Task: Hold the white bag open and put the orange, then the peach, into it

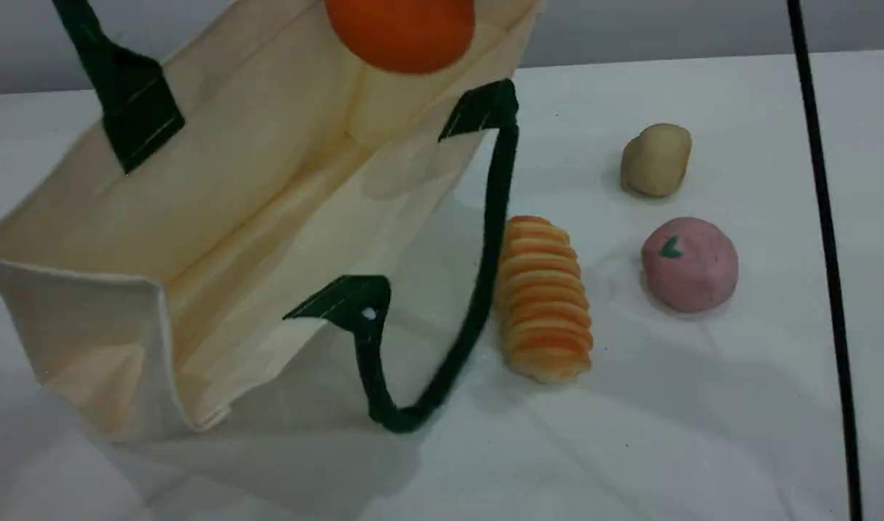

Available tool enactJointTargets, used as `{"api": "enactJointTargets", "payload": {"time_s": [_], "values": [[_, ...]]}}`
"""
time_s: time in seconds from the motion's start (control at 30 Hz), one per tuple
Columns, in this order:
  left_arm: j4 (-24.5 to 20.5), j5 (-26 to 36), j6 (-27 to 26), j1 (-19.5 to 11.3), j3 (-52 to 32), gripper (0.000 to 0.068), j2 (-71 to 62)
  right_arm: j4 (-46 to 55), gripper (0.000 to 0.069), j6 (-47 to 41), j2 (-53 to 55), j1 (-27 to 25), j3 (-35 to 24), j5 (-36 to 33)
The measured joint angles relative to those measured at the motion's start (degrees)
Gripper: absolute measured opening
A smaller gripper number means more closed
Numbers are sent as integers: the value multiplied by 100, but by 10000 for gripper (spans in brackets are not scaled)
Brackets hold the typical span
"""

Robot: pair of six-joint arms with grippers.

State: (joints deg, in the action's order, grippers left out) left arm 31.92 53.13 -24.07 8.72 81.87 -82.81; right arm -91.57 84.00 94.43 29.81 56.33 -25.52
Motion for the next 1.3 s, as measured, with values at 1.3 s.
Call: {"api": "enactJointTargets", "payload": {"time_s": [1.3], "values": [[252,140,-115,0,6,57,4,-829,22,592,1762,1131,1154,-49]]}}
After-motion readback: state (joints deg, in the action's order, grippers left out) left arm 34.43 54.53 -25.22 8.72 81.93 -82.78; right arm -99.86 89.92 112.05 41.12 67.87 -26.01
